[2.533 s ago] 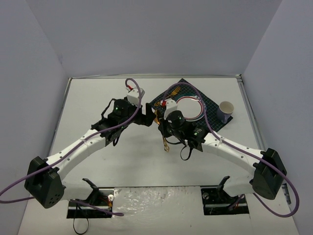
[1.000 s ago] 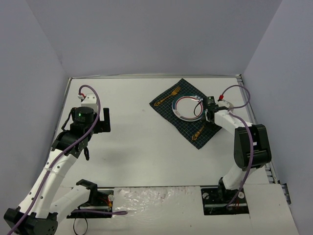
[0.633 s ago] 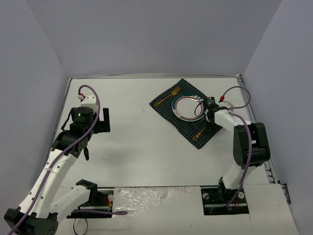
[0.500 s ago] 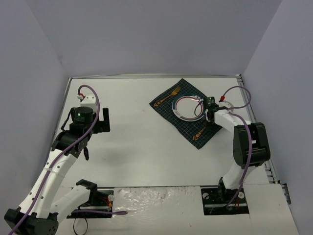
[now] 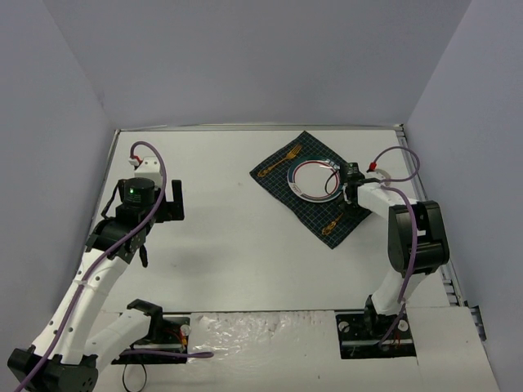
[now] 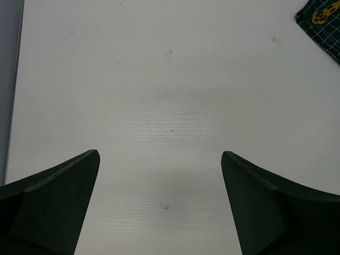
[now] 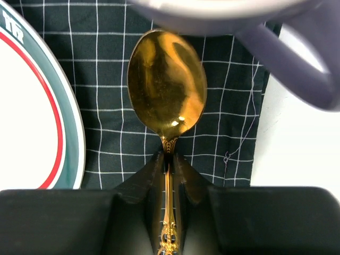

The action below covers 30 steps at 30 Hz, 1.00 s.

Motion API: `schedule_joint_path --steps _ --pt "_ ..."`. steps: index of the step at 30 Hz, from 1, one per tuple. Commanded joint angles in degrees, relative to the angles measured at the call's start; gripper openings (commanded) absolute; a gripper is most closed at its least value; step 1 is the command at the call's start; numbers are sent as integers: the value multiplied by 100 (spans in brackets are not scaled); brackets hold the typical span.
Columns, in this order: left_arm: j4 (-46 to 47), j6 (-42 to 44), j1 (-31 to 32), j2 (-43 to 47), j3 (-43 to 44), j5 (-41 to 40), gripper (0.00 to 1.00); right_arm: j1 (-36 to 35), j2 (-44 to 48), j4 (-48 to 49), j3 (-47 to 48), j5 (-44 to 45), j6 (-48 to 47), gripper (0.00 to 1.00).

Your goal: Set the dinner table for one person

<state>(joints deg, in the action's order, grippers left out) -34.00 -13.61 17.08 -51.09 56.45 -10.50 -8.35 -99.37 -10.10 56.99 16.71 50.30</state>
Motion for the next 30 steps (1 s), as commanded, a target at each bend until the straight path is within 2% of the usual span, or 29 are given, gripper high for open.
schedule_joint_path --steps 1,6,15,23,30 --pt "273 33 -53 29 42 -2 96 53 67 140 -25 307 217 16" --pt "272 26 -64 29 41 6 96 53 68 150 -58 262 236 24" --pt "297 25 -82 55 33 48 96 0 527 175 -188 218 234 30" --pt "317 16 -117 118 16 30 96 -42 1958 121 -294 183 -141 40" --pt "403 25 -135 379 -37 -215 96 -35 3789 69 -232 463 -1457 54"
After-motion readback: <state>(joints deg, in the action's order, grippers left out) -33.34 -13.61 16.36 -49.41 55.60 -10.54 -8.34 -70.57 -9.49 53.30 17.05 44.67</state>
